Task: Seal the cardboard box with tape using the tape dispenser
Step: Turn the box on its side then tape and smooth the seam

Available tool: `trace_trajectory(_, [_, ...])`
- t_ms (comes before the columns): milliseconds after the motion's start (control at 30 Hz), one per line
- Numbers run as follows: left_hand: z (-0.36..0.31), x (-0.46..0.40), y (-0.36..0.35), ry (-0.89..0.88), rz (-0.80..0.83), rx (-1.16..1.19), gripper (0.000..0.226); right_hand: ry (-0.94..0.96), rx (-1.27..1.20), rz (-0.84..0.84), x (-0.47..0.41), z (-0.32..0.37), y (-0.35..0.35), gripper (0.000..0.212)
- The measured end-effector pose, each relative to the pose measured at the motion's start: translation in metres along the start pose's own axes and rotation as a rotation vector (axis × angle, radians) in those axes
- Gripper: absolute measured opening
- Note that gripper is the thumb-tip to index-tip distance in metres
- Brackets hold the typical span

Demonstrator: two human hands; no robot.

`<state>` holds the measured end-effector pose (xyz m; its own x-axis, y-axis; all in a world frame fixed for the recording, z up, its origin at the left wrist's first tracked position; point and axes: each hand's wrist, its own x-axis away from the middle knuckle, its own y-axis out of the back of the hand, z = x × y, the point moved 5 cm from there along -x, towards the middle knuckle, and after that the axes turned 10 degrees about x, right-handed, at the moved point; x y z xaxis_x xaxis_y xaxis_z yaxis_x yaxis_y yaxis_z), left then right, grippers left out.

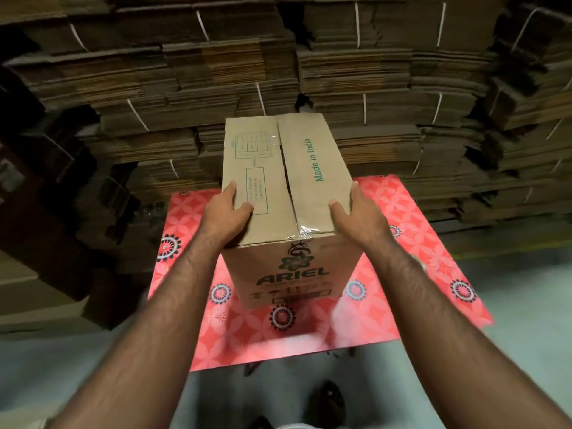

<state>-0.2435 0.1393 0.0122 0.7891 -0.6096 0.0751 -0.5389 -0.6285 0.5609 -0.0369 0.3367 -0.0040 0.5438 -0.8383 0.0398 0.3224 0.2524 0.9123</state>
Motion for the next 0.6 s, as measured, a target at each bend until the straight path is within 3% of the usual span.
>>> trace_trajectory(133, [0.007,0.024,0.002,-0.044,0.005,0.012,0.068,-0.049,0.022,-0.046,0.036,-0.006,-0.001,0.069])
trace_trajectory(233, [0.006,0.034,-0.002,-0.063,-0.012,-0.117,0.066,-0.090,0.085,-0.070,0.050,-0.006,0.005,0.065])
trace_trajectory(333, [-0.011,0.049,-0.004,-0.155,-0.081,-0.353,0.059,-0.038,0.115,-0.076,0.054,-0.006,0.010,0.064])
trace_trajectory(400, [-0.019,0.059,-0.016,-0.233,-0.042,-0.420,0.057,0.007,0.076,-0.061,0.052,-0.009,0.008,0.066])
trace_trajectory(600, [-0.027,0.056,-0.038,-0.215,-0.047,-0.518,0.059,0.076,0.028,-0.065,0.027,-0.018,0.004,0.072])
